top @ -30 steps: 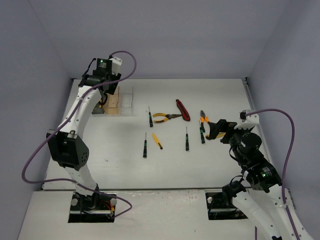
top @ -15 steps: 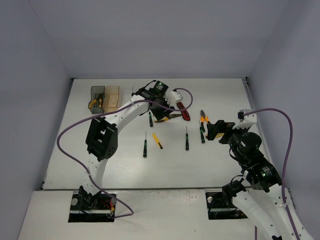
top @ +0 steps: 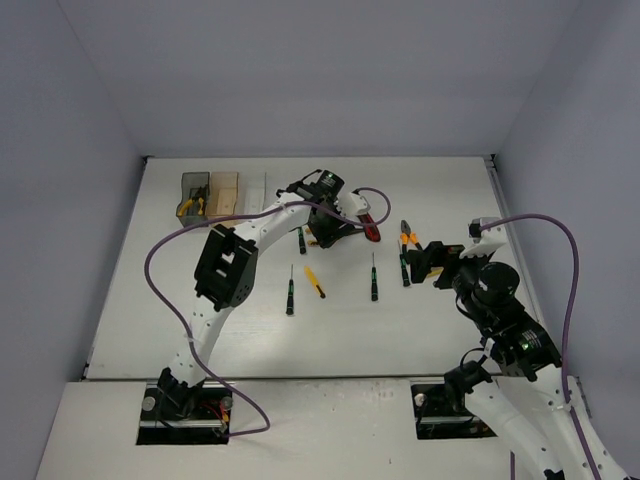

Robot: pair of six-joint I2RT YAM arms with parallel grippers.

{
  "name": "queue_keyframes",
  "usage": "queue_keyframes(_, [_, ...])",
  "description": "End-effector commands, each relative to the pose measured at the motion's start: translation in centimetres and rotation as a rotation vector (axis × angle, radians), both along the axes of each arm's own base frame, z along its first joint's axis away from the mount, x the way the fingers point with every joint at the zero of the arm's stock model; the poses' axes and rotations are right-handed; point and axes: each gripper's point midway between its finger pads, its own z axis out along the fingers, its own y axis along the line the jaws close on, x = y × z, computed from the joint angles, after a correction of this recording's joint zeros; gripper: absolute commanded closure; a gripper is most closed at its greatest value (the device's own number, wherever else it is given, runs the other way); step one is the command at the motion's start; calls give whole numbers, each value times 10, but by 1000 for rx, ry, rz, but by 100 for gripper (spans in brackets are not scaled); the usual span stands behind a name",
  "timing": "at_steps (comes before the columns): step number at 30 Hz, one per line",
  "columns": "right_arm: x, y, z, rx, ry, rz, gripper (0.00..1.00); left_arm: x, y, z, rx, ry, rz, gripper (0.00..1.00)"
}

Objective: Sort the tools into containers

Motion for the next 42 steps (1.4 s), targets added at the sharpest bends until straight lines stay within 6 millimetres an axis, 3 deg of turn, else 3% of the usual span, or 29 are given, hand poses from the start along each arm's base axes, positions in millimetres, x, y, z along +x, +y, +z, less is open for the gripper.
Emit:
queue_keyframes(1, [4,6,11,16,-36,19,0,17,-5,24,-25,-73,-9,45])
queue_keyframes(4, [4,5,11,15,-34,18,0,14,-6,19,-30,-56,-8,49])
queue_keyframes(7, [4,5,10,13,-31,17,0,5,-4,2,-21,-5,5,59])
queue_keyframes(9, [4,6,9,12,-30,19,0,2,-4,-4,-22,19,16,70])
queue_keyframes(11, [4,6,9,13,-29,21,0,-2,-4,-8,-29,38,24,91])
queue_keyframes(13, [4,6,9,15,-30,20,0,-2,-7,-5,-49,41,46,100])
queue_keyframes(15, [4,7,9,15,-29,22,0,0,-9,1,-69,21,54,100])
queue_keyframes(19, [4,6,9,12,-29,23,0,7,-12,37,-153,-103,74,100])
queue_keyframes(20, [4,6,9,12,-29,23,0,8,-11,38,-163,-122,79,100])
queue_keyframes(25, [4,6,9,14,-30,21,0,14,-11,102,-283,-269,128,100])
queue_keyframes(32, [4,8,9,15,-29,28,0,14,-5,160,-404,-391,204,100])
queue_keyframes(38, [2,7,12,20,-39,27,0,18,27,169,-364,-463,353,100])
queue_keyframes(42, [1,6,13,23,-44,28,0,21,67,170,-296,-508,518,100])
